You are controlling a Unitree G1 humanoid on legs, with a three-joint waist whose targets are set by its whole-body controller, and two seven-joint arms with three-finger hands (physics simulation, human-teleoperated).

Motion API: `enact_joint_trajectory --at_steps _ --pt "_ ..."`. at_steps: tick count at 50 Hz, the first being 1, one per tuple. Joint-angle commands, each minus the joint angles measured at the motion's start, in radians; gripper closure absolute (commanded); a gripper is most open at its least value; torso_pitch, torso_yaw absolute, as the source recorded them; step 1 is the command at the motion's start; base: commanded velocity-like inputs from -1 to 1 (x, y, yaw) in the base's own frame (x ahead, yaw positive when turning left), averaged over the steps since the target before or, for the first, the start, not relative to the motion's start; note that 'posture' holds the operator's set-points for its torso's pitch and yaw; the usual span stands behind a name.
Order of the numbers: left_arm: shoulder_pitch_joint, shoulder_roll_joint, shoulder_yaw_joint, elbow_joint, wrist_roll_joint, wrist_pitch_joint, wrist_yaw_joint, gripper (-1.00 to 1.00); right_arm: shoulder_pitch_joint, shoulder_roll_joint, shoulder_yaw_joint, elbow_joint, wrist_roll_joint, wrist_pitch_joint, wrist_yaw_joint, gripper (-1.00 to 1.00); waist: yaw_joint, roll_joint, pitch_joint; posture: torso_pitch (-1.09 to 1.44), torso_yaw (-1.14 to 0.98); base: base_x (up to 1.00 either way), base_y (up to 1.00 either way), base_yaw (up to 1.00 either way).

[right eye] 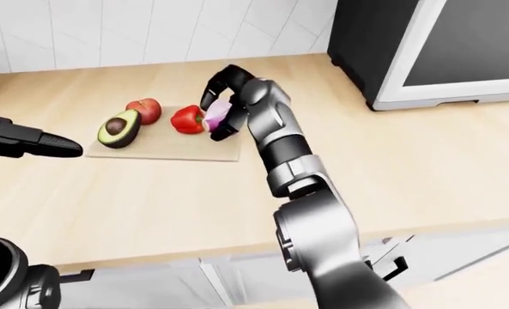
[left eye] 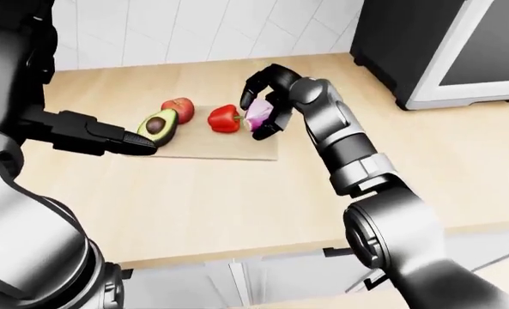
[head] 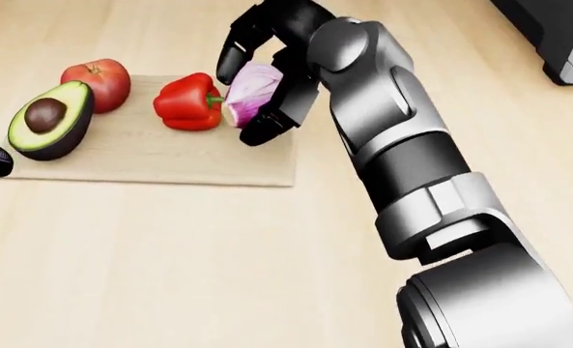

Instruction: Place the avocado, onion, tomato and bell pepper on the cutting board.

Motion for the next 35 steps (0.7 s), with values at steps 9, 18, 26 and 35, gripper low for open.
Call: enact_joint_trajectory --at_steps 9,18,26,35 --pt "-0.035 0.009 0.007 -0.001 0.000 -0.020 0.021 -1.00 -0.039 -0.007 -0.009 -0.082 0.024 0.011 -0.026 0.73 0.004 0.004 -0.033 0.00 -0.06 0.00 0.00 0.00" --pt "-0.039 -0.004 0.001 0.015 -0.005 -0.035 0.039 -1.00 -0.011 -0.006 -0.017 -0.114 0.055 0.031 -0.069 0.66 0.007 0.001 -0.035 0.00 -0.06 0.00 0.00 0.00" --pt "-0.031 0.003 0.007 0.007 -0.006 -0.033 0.034 -1.00 0.005 0.019 -0.024 -0.107 0.117 0.016 -0.122 0.60 0.006 0.001 -0.036 0.00 -0.06 0.00 0.00 0.00" --pt "-0.024 0.012 0.011 0.001 -0.008 -0.029 0.028 -1.00 0.028 0.024 -0.015 -0.101 0.152 -0.011 -0.152 0.44 0.004 0.002 -0.038 0.00 -0.06 0.00 0.00 0.00"
